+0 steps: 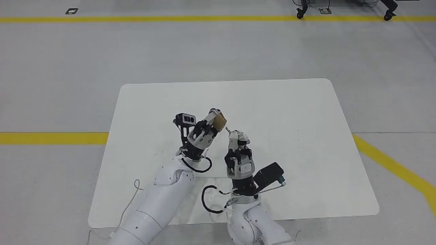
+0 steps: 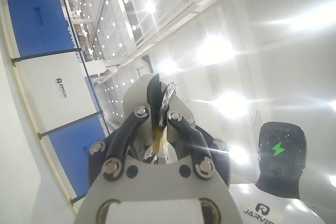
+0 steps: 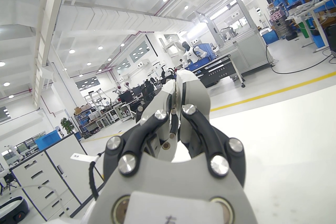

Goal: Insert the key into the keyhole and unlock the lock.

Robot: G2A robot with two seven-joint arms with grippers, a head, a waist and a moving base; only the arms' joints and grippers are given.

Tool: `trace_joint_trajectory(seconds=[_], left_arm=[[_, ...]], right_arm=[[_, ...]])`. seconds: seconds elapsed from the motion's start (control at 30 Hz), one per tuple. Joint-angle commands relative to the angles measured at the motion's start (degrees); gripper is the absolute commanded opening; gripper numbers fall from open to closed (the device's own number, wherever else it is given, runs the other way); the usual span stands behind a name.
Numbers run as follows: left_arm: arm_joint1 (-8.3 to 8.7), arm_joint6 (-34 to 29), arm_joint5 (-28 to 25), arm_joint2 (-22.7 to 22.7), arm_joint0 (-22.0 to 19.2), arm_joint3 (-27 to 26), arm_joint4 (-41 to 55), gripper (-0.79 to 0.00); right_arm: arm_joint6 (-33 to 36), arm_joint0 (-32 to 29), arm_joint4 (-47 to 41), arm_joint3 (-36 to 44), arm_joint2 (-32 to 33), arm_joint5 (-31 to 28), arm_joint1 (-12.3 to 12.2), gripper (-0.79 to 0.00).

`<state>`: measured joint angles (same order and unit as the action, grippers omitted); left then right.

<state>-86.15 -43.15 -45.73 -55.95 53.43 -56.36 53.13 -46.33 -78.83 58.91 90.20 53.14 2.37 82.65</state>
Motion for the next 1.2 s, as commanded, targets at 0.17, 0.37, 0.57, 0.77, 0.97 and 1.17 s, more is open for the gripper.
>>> trace_joint_trajectory(seconds=[0.17,0.37,0.57,0.77,0.97,1.17], left_arm=[[-0.46,0.04,0.6,-0.23,-0.08,0.34,-0.78,-0.785],[-0.79,-0.2,0.84,-0.63,-0.08,0.59,-1.18,-0.785],[-1.08,-0.72,0.75,-1.02,0.1,0.62,-1.59,-0.785],[-1.35,-1.23,0.7,-1.4,0.29,0.89,-1.89,-0.785],[-1.58,-1.15,-0.4,-1.88,0.07,1.43,-3.33,-0.785],[-1.77,0.14,-2.81,-1.95,-0.17,1.72,-7.67,-0.785]], right_arm=[[0.24,-0.16,0.66,-0.07,0.26,-0.02,0.41,-0.785],[0.13,-0.48,1.02,-0.01,0.64,-0.28,0.71,-0.785],[0.51,-0.61,1.16,-0.15,1.05,-0.2,1.03,-0.785],[0.91,-0.45,1.51,-0.47,1.21,-0.43,1.37,-0.785],[1.38,-0.51,1.79,-0.58,1.41,-0.21,1.7,-0.785],[2.15,-0.48,1.63,-0.7,1.74,-0.06,2.02,-0.785]])
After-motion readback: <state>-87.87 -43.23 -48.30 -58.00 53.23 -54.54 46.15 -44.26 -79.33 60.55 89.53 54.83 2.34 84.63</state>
